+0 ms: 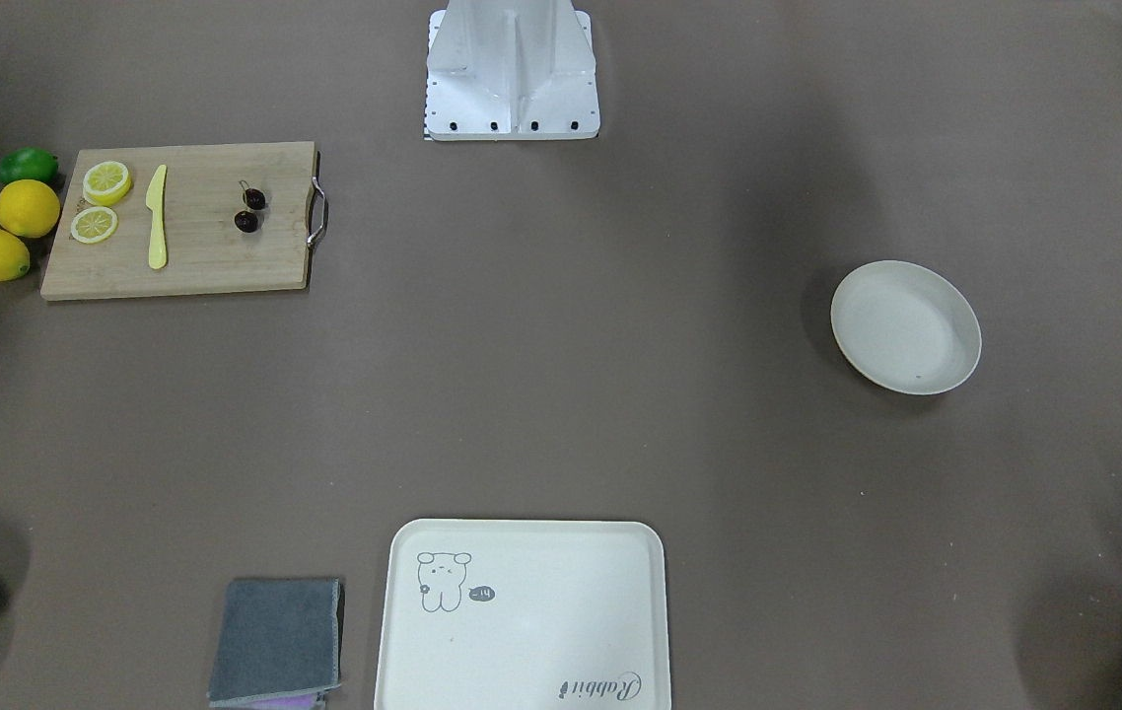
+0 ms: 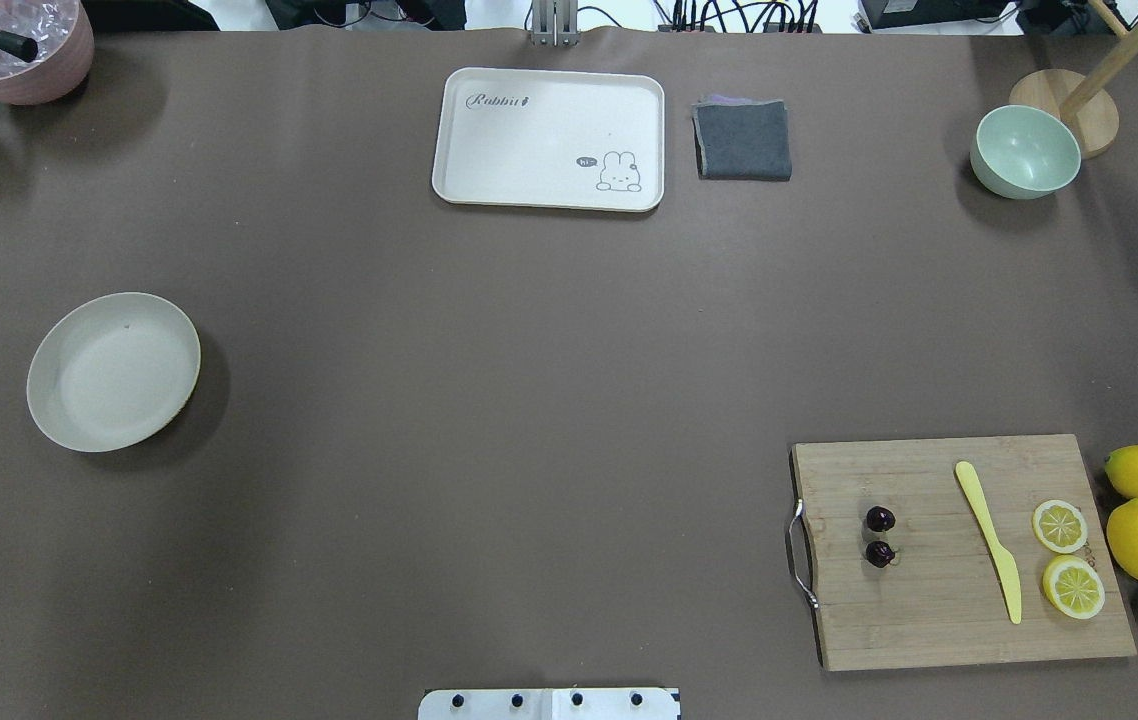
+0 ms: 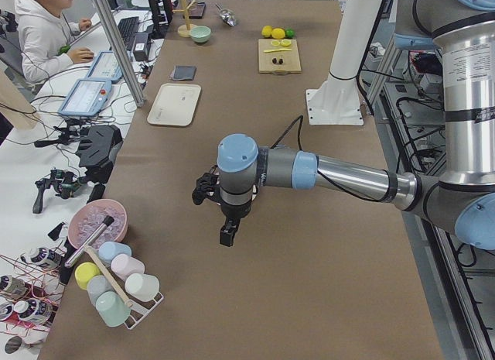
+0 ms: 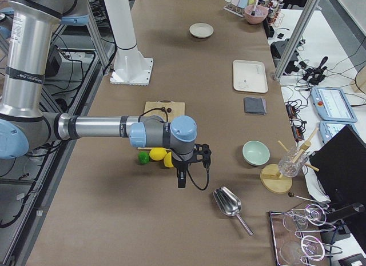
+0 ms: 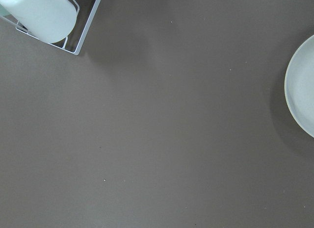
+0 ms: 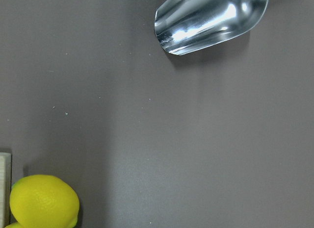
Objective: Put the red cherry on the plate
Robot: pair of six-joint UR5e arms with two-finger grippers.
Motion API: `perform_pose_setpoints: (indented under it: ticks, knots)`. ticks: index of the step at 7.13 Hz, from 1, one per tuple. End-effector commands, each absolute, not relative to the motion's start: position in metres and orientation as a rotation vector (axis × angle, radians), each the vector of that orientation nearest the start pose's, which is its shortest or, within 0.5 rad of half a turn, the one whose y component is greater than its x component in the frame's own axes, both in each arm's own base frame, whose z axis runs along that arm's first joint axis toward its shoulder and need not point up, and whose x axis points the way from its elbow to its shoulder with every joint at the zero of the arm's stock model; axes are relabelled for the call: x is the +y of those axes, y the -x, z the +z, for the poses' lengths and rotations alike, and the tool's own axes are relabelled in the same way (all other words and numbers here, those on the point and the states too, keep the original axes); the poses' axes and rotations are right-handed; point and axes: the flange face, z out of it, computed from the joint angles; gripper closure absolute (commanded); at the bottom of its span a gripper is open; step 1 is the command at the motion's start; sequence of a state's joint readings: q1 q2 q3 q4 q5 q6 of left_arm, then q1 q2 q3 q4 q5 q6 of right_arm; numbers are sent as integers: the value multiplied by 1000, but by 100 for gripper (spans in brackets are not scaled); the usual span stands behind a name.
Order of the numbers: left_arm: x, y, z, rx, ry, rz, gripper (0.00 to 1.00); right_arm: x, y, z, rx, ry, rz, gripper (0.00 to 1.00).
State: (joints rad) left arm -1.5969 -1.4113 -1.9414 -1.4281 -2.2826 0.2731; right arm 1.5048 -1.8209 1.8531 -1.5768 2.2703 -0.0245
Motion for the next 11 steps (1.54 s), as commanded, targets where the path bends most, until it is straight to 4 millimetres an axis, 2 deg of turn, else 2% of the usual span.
perform_pose_setpoints:
  ticks: [1, 3, 5, 6, 7, 8, 9, 10, 11]
  knots:
    - [-417, 79, 571, 694, -170, 263, 2, -391, -43, 636, -700, -9, -95, 0]
    - [-417, 79, 570, 693, -190, 269, 2, -392, -43, 634, -702, -13, -97, 0]
    - [-419, 79, 564, 699, -203, 273, 2, -398, -43, 621, -699, -42, -106, 0]
    - [-419, 79, 563, 695, -217, 279, 2, -401, -43, 604, -697, -75, -115, 0]
    - [-419, 79, 564, 693, -230, 284, 2, -403, -43, 600, -695, -83, -116, 0]
    - [-426, 78, 551, 701, -281, 301, 2, -412, -43, 589, -696, -109, -124, 0]
    - [-427, 77, 542, 726, -388, 337, 2, -426, -42, 562, -698, -195, -155, 0]
    - [-431, 77, 541, 710, -474, 367, 2, -430, -42, 555, -691, -261, -174, 0]
    - [-440, 78, 537, 695, -531, 388, 2, -433, -58, 551, -672, -331, -158, 0]
